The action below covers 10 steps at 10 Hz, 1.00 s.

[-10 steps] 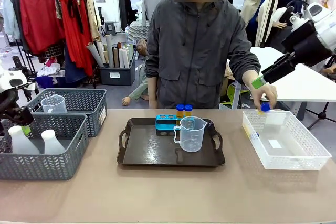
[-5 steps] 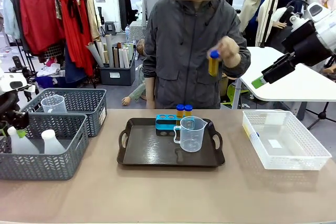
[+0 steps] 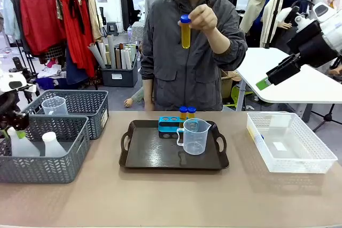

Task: Prepare the laboratory tools.
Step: Pick up one Small flask and place it on the Handle tray.

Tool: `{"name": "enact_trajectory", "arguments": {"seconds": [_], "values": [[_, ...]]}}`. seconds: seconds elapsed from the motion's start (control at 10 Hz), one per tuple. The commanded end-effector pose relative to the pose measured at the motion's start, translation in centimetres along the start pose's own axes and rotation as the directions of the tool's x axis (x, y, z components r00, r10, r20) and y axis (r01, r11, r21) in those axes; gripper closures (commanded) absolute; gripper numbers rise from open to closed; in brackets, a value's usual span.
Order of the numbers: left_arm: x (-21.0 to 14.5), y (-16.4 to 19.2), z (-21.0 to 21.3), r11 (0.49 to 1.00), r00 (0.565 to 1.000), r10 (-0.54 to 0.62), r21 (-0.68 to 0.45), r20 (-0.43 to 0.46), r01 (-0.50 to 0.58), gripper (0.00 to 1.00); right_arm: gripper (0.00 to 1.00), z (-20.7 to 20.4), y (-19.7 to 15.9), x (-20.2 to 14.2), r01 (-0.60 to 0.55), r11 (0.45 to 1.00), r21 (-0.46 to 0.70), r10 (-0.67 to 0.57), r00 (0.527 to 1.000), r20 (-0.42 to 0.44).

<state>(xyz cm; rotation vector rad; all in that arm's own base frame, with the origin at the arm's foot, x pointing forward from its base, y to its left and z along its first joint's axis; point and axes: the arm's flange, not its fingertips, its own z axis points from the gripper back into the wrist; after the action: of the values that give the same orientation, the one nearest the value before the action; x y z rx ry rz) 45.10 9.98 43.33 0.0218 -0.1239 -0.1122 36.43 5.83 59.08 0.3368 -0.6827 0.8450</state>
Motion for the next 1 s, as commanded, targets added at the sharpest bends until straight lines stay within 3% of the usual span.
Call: {"name": "enact_trajectory", "arguments": {"seconds": [0.0, 0.3, 0.6, 0.9], "values": [[-0.9, -0.4, 3.4, 0.999, 1.000, -0.005, -0.041, 0.005, 0.005, 1.00, 0.00, 0.0, 0.0, 0.1, 0.006, 1.000, 0.017, -0.006, 1.000, 0.017], [-0.6, -3.7, 11.8, 0.997, 0.998, -0.066, -0.034, -0.021, 0.066, 1.00, 0.00, 0.0, 0.0, 0.1, 0.006, 1.000, 0.017, -0.006, 1.000, 0.017], [0.1, -9.6, 20.2, 0.979, 0.976, -0.202, 0.045, 0.078, 0.199, 1.00, 0.00, 0.0, 0.0, 0.1, 0.006, 1.000, 0.017, -0.006, 1.000, 0.017], [0.1, -16.0, 24.1, 0.943, 0.933, -0.331, 0.072, 0.140, 0.324, 1.00, 0.00, 0.0, 0.0, 0.1, 0.006, 1.000, 0.017, -0.006, 1.000, 0.017]]}}
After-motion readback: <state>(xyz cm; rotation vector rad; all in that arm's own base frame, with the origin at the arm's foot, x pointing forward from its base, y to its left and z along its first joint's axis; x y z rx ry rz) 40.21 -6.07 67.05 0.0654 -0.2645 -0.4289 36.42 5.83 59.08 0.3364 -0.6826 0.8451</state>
